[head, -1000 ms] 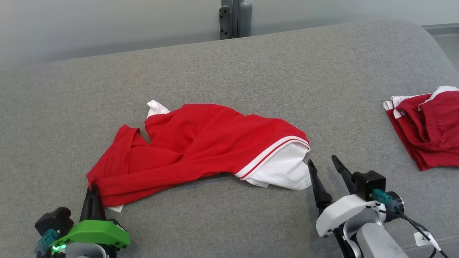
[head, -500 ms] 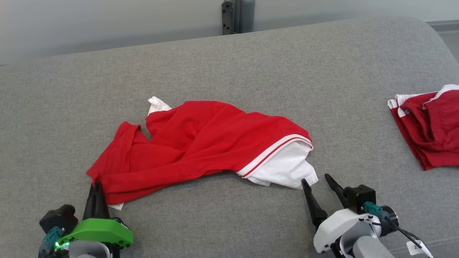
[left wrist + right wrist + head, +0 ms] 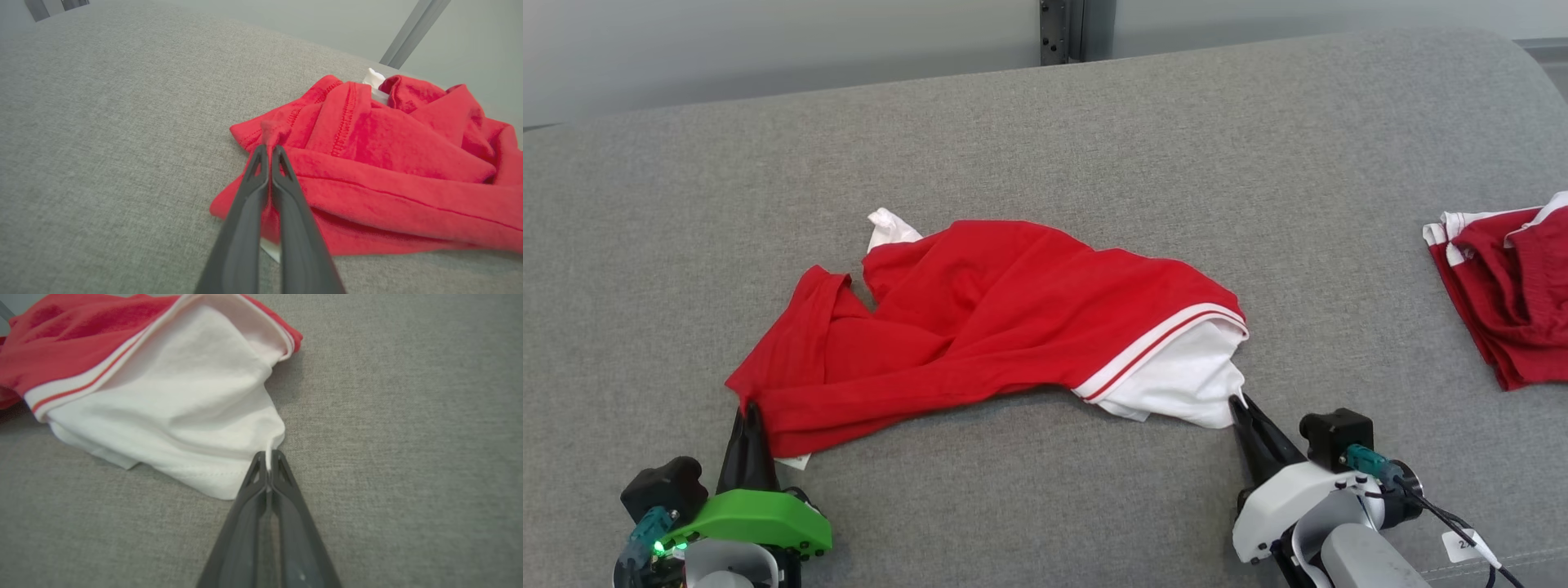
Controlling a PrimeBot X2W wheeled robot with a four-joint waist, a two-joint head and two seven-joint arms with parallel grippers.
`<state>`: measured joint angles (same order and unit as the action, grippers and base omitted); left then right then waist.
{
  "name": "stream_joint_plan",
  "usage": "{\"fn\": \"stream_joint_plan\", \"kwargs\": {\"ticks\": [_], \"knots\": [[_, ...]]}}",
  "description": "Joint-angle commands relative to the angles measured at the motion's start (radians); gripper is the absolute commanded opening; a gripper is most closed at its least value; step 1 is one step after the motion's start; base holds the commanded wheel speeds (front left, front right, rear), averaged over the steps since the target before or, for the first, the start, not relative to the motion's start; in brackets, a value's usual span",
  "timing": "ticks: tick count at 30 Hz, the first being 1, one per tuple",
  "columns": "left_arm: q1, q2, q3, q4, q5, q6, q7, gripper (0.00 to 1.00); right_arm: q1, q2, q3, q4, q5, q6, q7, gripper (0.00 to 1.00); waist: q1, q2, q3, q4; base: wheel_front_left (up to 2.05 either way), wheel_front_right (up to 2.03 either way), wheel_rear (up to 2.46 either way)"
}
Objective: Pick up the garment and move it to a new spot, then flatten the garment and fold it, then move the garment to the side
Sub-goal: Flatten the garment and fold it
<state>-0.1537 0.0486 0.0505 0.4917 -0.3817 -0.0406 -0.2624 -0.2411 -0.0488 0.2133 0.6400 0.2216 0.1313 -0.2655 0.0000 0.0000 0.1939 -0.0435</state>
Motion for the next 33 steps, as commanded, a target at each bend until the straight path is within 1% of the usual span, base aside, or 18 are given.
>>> {"fn": "stream_joint_plan", "kwargs": {"ticks": [1, 6, 13, 18, 20, 24, 28, 33], "knots": [[-0.012, 0.004, 0.003, -0.004, 0.008, 0.003, -0.003, 0.0, -0.004, -0.005, -0.004, -0.006, 0.009, -0.001, 0.003, 0.0, 0.0, 0.0, -0.001, 0.001, 0.0, 0.0, 0.0], [-0.011, 0.004, 0.007, -0.038, 0.024, -0.006, -0.003, 0.0, -0.004, -0.004, -0.029, -0.075, 0.048, -0.001, 0.002, 0.0, 0.0, 0.0, -0.017, 0.001, 0.0, 0.0, 0.0], [-0.029, 0.004, 0.005, -0.134, 0.055, -0.017, -0.003, 0.0, -0.036, -0.004, -0.082, -0.215, 0.109, -0.001, 0.001, 0.0, 0.0, 0.0, -0.064, -0.002, 0.0, 0.0, 0.0], [-0.058, 0.004, 0.008, -0.218, 0.106, -0.033, -0.003, 0.0, -0.072, -0.003, -0.122, -0.307, 0.135, -0.001, 0.001, 0.0, 0.0, 0.0, -0.115, -0.011, 0.0, 0.0, 0.0], [-0.073, 0.004, 0.015, -0.244, 0.125, -0.04, -0.003, 0.0, -0.091, -0.003, -0.13, -0.338, 0.129, -0.001, 0.001, 0.0, 0.0, 0.0, -0.134, -0.016, 0.0, 0.0, 0.0], [-0.112, 0.006, 0.034, -0.285, 0.177, -0.055, -0.003, 0.0, -0.134, -0.004, -0.14, -0.385, 0.115, -0.001, 0.001, 0.0, 0.0, 0.0, -0.161, -0.025, 0.0, 0.0, 0.0], [-0.161, 0.021, 0.051, -0.312, 0.203, -0.066, -0.003, 0.0, -0.181, -0.004, -0.162, -0.403, 0.145, -0.001, 0.001, 0.0, 0.0, 0.0, -0.176, -0.034, 0.0, 0.0, 0.0], [-0.218, 0.044, 0.051, -0.337, 0.233, -0.076, -0.003, 0.0, -0.247, -0.003, -0.177, -0.429, 0.132, -0.001, 0.001, 0.0, 0.0, 0.0, -0.191, -0.037, 0.0, 0.0, 0.0]]}}
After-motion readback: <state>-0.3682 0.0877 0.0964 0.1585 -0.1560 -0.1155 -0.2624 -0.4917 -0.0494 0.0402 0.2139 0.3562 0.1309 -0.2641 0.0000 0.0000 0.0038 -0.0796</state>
